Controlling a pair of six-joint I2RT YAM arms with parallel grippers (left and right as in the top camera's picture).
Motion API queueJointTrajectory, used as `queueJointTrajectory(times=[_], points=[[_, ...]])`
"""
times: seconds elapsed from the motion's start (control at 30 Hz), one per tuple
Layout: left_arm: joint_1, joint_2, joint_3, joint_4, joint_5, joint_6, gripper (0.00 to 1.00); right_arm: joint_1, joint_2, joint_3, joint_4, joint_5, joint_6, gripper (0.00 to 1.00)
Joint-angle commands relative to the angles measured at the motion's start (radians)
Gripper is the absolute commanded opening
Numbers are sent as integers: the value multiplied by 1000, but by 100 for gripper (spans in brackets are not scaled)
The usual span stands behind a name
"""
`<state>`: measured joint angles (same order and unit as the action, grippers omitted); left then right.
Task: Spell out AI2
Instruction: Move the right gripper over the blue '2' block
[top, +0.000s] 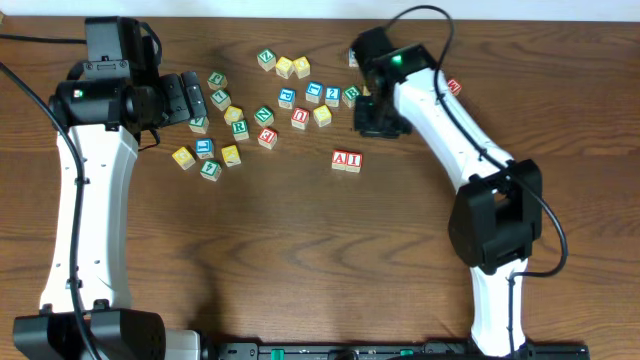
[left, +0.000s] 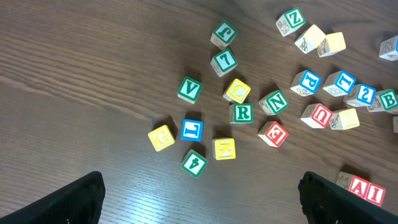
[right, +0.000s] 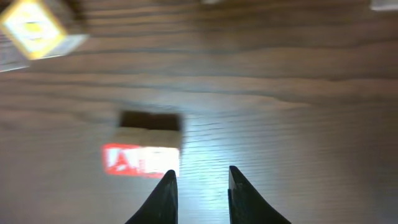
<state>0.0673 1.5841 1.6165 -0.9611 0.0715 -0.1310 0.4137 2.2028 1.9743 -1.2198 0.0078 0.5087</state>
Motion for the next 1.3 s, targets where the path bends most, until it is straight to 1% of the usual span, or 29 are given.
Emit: queueJointTrajectory(times=[0.0, 0.17, 0.53, 0.87, 1.27], points=[[2, -2, 16, 1, -13, -5, 98, 10, 28, -55, 3, -11, 20, 21], [2, -2, 16, 1, -13, -5, 98, 13, 29, -134, 49, -19, 22, 20], [2, -2, 16, 1, -13, -5, 98, 28, 31, -221, 144, -68, 21, 22], [2, -2, 16, 1, -13, -5, 98, 46, 31, -229, 184, -68, 21, 24], [2, -2, 16, 1, -13, -5, 98, 46, 31, -229, 189, -68, 21, 24]])
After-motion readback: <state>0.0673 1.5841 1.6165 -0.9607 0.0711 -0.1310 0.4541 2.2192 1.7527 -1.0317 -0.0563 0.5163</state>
